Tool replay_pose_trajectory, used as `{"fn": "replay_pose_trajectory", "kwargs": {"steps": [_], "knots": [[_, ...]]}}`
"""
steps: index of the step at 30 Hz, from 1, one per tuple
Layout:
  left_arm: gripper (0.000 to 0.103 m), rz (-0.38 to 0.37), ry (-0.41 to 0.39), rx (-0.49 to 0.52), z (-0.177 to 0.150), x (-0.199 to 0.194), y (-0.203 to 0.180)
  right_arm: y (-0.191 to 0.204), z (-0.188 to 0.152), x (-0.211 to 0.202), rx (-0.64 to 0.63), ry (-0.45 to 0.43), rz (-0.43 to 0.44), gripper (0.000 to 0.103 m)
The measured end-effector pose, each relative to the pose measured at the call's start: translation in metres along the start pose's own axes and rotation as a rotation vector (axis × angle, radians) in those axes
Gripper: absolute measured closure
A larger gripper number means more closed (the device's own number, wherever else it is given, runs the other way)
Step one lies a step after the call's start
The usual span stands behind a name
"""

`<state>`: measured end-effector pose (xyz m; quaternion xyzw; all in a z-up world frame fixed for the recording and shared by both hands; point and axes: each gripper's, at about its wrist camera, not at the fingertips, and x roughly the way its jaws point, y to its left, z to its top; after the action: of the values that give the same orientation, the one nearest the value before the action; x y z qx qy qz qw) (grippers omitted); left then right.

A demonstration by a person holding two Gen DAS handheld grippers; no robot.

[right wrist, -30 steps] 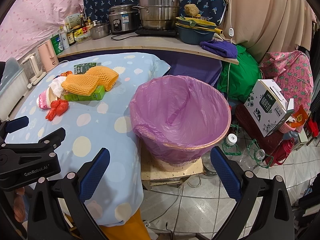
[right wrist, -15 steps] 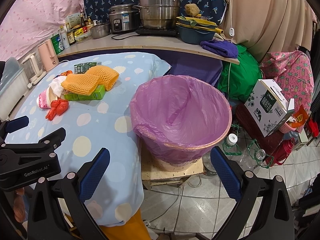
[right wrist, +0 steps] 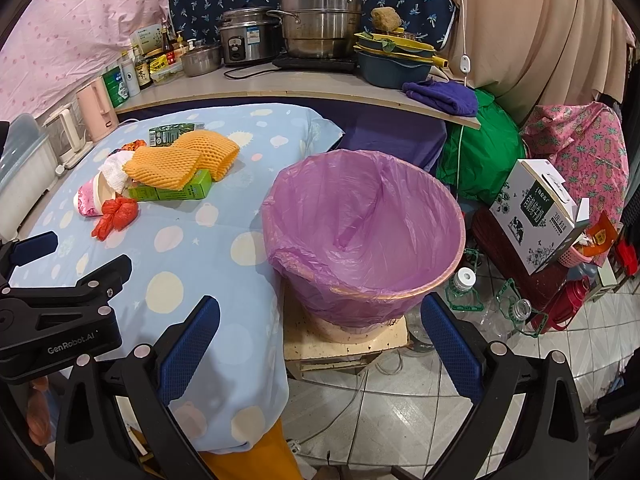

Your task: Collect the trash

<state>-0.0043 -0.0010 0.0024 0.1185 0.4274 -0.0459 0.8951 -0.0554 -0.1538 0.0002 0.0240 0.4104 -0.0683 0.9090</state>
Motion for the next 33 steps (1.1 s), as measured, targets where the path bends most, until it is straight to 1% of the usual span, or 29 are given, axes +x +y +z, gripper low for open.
{"fn": "replay_pose_trajectory", "kwargs": {"steps": [7, 10, 17, 25, 28, 33], "knots": [[0.007, -0.005, 0.007, -0.017, -0.001, 0.004, 0.006, 0.005, 0.001, 0.005, -0.001, 0.007, 0.0, 0.007], [0.007, -0.004, 0.017, -0.048, 0.001, 0.014, 0.017, 0.01, 0.005, 0.013, -0.007, 0.012, 0.002, 0.007], [0.007, 0.029, 0.003, -0.123, 0.009, 0.033, 0.054, 0.023, 0.024, 0.031, -0.018, 0.012, 0.032, 0.007], [0.007, 0.065, 0.058, -0.226, 0.016, 0.08, 0.117, 0.05, 0.048, 0.06, -0.037, 0.011, 0.055, 0.007], [0.007, 0.056, 0.088, -0.257, 0.016, 0.102, 0.14, 0.062, 0.058, 0.071, -0.043, 0.01, 0.06, 0.007], [0.007, 0.022, 0.14, -0.289, 0.016, 0.138, 0.165, 0.082, 0.071, 0.088, -0.049, 0.017, 0.067, 0.007]]}}
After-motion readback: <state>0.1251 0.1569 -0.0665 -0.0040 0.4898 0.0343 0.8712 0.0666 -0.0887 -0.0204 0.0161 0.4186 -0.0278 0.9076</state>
